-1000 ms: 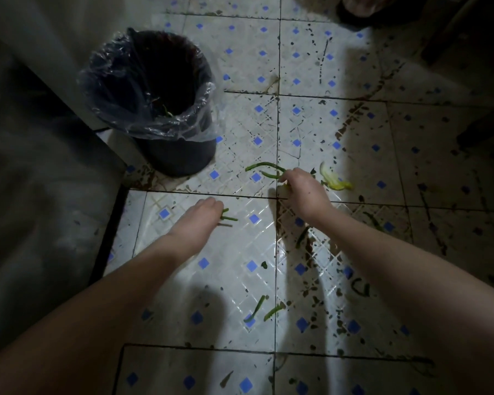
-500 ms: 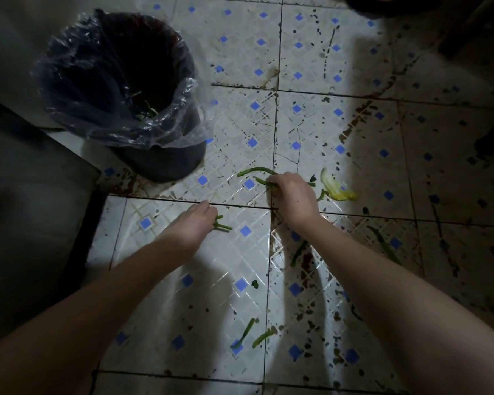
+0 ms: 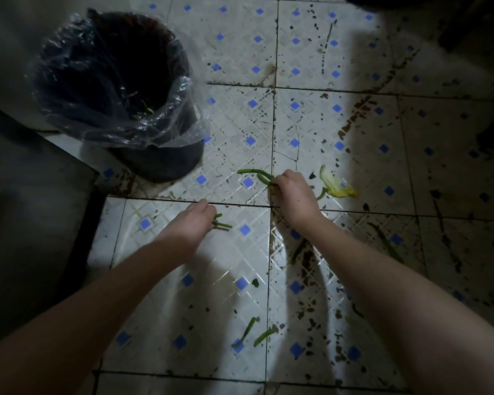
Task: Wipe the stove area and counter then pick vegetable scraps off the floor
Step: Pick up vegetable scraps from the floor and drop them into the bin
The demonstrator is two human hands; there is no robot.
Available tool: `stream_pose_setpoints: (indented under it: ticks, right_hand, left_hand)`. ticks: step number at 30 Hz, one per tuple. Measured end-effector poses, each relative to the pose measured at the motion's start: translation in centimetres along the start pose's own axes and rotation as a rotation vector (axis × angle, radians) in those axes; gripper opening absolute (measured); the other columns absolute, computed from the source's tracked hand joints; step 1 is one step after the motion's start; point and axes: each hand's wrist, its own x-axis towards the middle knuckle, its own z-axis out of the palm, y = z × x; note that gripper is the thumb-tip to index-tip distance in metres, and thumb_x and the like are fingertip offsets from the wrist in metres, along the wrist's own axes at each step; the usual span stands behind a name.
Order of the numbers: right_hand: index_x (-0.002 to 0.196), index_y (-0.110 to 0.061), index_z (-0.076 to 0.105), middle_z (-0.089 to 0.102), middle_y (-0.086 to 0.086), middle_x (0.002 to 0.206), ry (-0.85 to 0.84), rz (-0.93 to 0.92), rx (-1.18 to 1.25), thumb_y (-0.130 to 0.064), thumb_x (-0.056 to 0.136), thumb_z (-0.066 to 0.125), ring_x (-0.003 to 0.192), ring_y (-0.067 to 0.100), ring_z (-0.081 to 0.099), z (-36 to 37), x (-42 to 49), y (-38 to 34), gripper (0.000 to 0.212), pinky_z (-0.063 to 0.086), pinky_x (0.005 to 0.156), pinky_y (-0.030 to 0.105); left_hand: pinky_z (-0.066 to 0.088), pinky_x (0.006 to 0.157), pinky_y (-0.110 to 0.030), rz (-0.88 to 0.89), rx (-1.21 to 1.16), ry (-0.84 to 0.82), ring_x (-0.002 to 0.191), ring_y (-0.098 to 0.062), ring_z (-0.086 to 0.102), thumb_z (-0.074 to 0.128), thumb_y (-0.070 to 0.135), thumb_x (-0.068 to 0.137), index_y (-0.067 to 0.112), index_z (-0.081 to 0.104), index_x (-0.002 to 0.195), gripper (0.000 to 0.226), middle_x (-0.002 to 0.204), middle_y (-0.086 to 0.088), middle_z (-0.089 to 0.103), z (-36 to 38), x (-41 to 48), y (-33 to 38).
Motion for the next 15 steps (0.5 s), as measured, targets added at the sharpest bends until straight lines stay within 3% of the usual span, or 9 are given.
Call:
stream_pose_setpoints:
  ticks: [5, 11, 15]
  right_hand:
    - [0.111, -0.005, 0.046, 0.050, 0.014, 0.111, -0.046, 0.013, -0.167, 0.015, 0.073, 0.050, 0.099, 0.031, 0.046, 0.0, -0.8, -1.4, 0.043, 0.034, 0.074, 0.035]
    - [0.113, -0.005, 0.045, 0.049, 0.013, 0.113, -0.074, -0.048, -0.269, 0.013, 0.072, 0.053, 0.103, 0.029, 0.045, -0.7, -1.9, -1.8, 0.046, 0.039, 0.081, 0.036]
    - [0.111, -0.006, 0.047, 0.049, 0.012, 0.112, -0.011, -0.032, -0.248, 0.015, 0.072, 0.053, 0.102, 0.029, 0.044, -2.7, -2.1, -2.6, 0.045, 0.040, 0.080, 0.038]
  left_hand:
    - [0.039, 0.085, -0.029, -0.002, -0.032, 0.058, 0.105, -0.020, 0.048, 0.042, 0.015, 0.100, 0.011, 0.049, 0.117, 0.019, 0.119, -0.007, 0.046, -0.1, -0.6, -0.3]
    - [0.036, 0.076, -0.024, 0.045, -0.066, 0.188, 0.091, -0.014, 0.043, 0.045, 0.016, 0.099, 0.014, 0.050, 0.111, 0.013, 0.109, -0.004, 0.048, -0.2, -1.7, -0.7]
    - [0.039, 0.080, -0.027, 0.011, -0.051, 0.259, 0.099, -0.020, 0.049, 0.050, 0.002, 0.094, 0.012, 0.050, 0.109, 0.018, 0.108, -0.006, 0.049, -0.8, -2.5, 0.2]
